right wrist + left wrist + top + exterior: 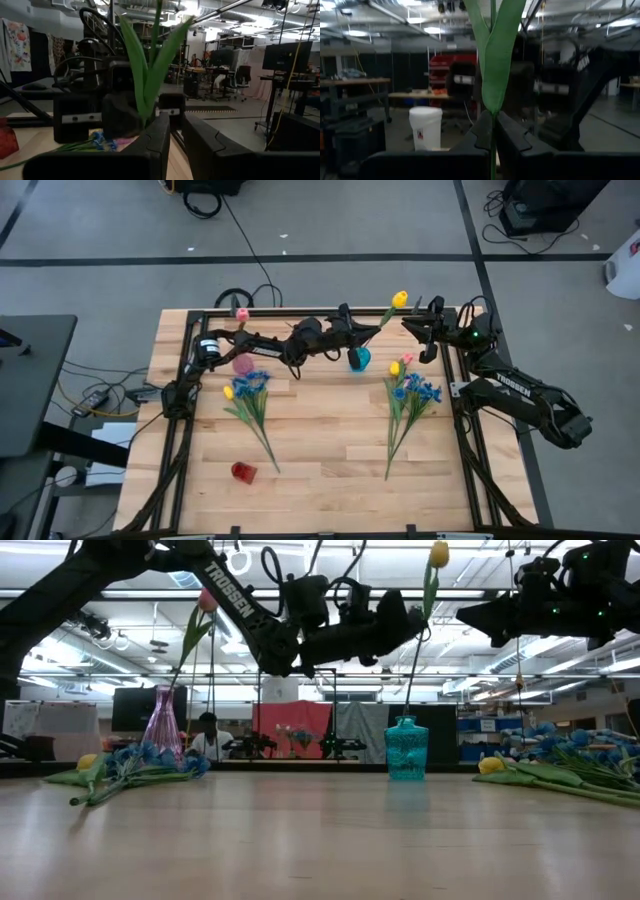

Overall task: Sort flowers into vase by color
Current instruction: Put the top center yellow tulip into the blue vase

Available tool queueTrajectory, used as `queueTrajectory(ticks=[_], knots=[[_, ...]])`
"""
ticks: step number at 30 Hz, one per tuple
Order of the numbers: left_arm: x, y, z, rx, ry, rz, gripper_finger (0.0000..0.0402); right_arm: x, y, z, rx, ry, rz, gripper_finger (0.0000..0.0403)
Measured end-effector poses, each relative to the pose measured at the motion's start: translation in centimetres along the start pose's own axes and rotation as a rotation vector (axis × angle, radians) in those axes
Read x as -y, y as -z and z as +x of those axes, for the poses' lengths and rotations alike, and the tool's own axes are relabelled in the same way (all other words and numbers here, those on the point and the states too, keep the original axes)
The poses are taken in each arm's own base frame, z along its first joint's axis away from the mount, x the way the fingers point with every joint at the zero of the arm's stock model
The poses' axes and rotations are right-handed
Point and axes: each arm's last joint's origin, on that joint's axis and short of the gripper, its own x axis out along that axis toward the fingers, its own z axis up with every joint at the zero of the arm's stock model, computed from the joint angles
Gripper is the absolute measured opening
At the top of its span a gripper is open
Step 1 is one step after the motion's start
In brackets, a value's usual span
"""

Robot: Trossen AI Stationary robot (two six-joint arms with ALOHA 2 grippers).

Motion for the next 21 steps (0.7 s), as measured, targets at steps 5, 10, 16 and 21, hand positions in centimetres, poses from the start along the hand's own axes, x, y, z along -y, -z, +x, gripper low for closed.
queueTrajectory(ticks=[5,10,16,21], knots=[[0.0,1.8,-0.2,-0.032,0.0,-0.012,0.0017,0.0,0.0,0.0,0.0,0.0,0.0,0.0065],[0.0,3.9,-0.5,-0.058,-0.001,-0.044,0.0017,0.0,0.0,0.0,0.0,-0.001,0.0,0.0065],[0.0,4.7,-0.6,-0.09,-0.002,-0.042,0.0022,0.0,0.0,0.0,-0.002,-0.012,0.002,0.0065],[0.0,5.0,-0.7,-0.127,0.007,-0.048,0.0074,-0.1,0.0,0.0,-0.003,-0.019,0.002,0.0065]])
